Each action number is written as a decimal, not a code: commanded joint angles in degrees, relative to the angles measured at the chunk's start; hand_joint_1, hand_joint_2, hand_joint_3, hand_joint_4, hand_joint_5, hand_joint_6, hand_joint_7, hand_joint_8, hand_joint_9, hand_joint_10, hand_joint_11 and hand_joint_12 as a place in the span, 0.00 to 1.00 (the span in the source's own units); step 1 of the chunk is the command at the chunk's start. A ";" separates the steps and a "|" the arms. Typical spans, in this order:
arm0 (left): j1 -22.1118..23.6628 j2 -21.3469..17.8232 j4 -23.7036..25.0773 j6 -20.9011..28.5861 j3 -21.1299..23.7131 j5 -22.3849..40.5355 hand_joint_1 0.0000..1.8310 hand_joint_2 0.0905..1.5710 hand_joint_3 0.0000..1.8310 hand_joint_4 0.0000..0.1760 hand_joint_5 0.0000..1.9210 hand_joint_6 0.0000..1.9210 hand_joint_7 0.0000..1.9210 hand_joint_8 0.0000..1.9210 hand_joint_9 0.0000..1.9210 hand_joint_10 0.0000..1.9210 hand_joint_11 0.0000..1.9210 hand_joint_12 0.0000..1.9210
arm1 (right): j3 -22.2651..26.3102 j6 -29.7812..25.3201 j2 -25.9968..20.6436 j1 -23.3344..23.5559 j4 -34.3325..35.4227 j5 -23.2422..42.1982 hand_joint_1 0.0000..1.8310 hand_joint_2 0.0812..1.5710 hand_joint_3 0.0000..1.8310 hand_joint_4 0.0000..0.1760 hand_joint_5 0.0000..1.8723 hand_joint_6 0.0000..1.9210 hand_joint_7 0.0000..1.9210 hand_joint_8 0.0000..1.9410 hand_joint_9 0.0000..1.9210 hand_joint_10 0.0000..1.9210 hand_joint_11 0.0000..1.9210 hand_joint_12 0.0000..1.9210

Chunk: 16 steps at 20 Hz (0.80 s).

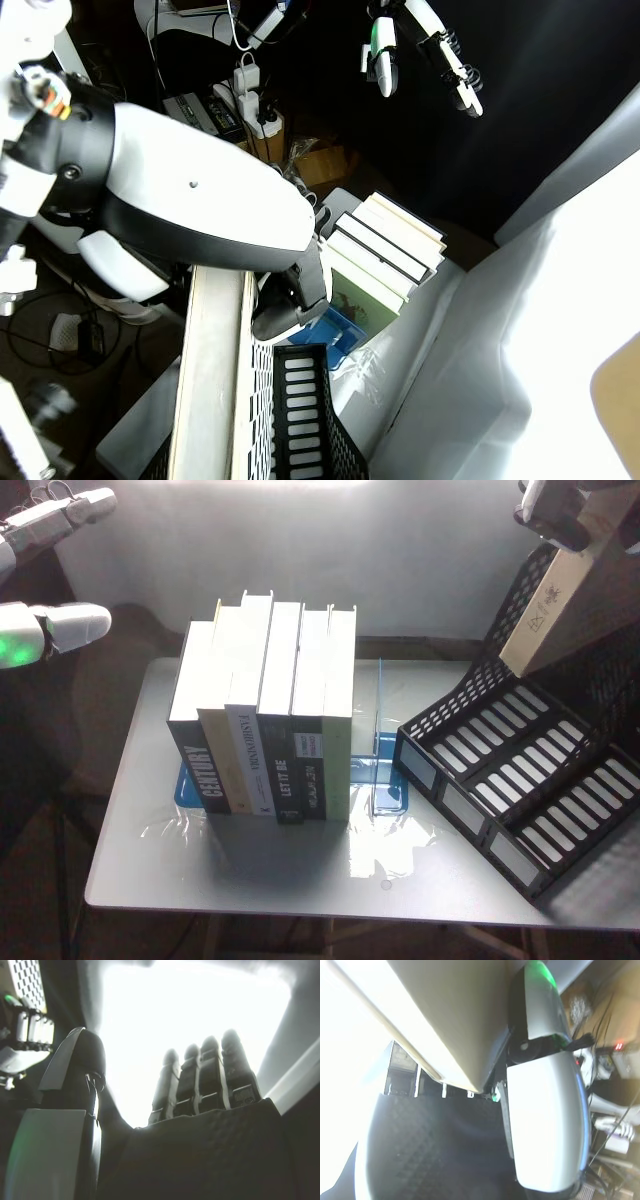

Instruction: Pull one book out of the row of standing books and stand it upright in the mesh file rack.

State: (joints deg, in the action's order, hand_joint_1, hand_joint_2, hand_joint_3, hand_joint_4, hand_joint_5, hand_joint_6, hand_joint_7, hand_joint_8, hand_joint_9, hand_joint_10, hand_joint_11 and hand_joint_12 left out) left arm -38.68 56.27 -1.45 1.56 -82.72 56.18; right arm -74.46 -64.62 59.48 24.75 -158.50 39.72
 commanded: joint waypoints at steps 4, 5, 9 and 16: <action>0.25 -0.61 -2.33 0.33 0.07 6.56 0.50 0.78 0.00 0.00 0.05 0.00 0.03 0.00 0.00 0.00 0.00 0.00 | -2.13 0.10 0.97 -2.29 -1.79 -6.44 0.81 0.73 0.00 0.00 0.40 0.63 0.43 0.58 0.46 0.66 0.34 0.90; 0.12 -0.67 -2.36 0.33 0.14 6.58 0.51 0.78 0.00 0.00 0.06 0.00 0.03 0.00 0.00 0.00 0.00 0.00 | -2.69 0.06 1.63 -3.13 -1.88 -6.84 0.76 0.73 0.00 0.00 0.42 0.60 0.45 0.57 0.46 0.72 0.40 0.88; -0.22 -0.84 -2.58 0.33 0.36 6.82 0.54 0.77 0.00 0.00 0.06 0.00 0.04 0.00 0.00 0.00 0.00 0.00 | -5.12 0.03 4.75 -6.98 -2.56 -8.40 0.74 0.74 0.00 0.00 0.41 0.56 0.43 0.65 0.41 0.81 0.39 0.94; -1.04 -0.75 -3.02 0.33 0.38 7.44 0.55 0.76 0.00 0.00 0.07 0.00 0.05 0.00 0.00 0.00 0.00 0.00 | -8.08 1.85 10.45 -14.16 -2.53 -13.32 0.74 0.75 0.00 0.00 0.40 0.64 0.44 0.64 0.41 0.76 0.35 0.88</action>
State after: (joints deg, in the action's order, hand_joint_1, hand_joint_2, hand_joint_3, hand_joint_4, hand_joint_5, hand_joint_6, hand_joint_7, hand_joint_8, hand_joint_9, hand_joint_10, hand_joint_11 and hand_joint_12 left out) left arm -39.81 56.27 -2.20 1.56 -82.17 56.64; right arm -82.43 -63.40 71.07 9.67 -160.44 31.55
